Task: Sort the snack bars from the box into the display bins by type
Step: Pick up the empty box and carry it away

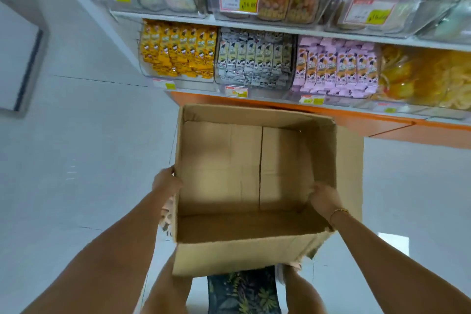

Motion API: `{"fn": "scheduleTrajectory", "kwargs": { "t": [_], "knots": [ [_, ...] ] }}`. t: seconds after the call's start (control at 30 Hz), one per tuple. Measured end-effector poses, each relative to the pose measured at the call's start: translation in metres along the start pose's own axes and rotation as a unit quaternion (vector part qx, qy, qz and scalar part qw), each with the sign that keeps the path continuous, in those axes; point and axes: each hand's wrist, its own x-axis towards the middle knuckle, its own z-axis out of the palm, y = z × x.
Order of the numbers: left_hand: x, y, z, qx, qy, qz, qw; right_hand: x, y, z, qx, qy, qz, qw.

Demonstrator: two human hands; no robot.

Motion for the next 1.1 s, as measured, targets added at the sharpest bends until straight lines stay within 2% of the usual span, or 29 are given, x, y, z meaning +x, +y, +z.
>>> {"fn": "scheduleTrajectory", "kwargs": {
  "t": [0.1, 0.23, 0.37, 0.53, 0.7, 0.87, 1.1],
  "knots": [
    [-0.015, -0.004, -0.057, 0.032, 0.015, 0.026, 0.999, -0.03, -0.03, -0.009, -0.04, -0.006, -0.04, 0.998],
    [-0.034, -0.015, -0.134, 0.114, 0.016, 0.081, 0.99, -0.057, -0.077, -0.015, -0.035, -0.003, -0.078, 0.996],
    [-0.047, -0.016, -0.15, 0.184, 0.019, 0.117, 0.976, -0.068, -0.128, -0.014, -0.015, -0.024, -0.124, 0.992],
    [-0.048, -0.035, -0.102, 0.16, -0.015, 0.093, 0.983, -0.065, -0.163, -0.012, 0.008, -0.067, -0.123, 0.99],
    [-0.05, -0.062, -0.072, 0.153, -0.066, 0.067, 0.984, -0.055, -0.128, -0.016, -0.02, -0.068, -0.082, 0.994],
    [-0.044, -0.081, -0.113, 0.086, -0.077, 0.044, 0.992, -0.052, -0.099, -0.015, -0.026, -0.028, -0.044, 0.998],
    [-0.059, -0.111, -0.22, 0.052, 0.004, 0.012, 0.999, -0.079, -0.169, -0.001, 0.012, -0.068, -0.102, 0.992]
  ]
}}
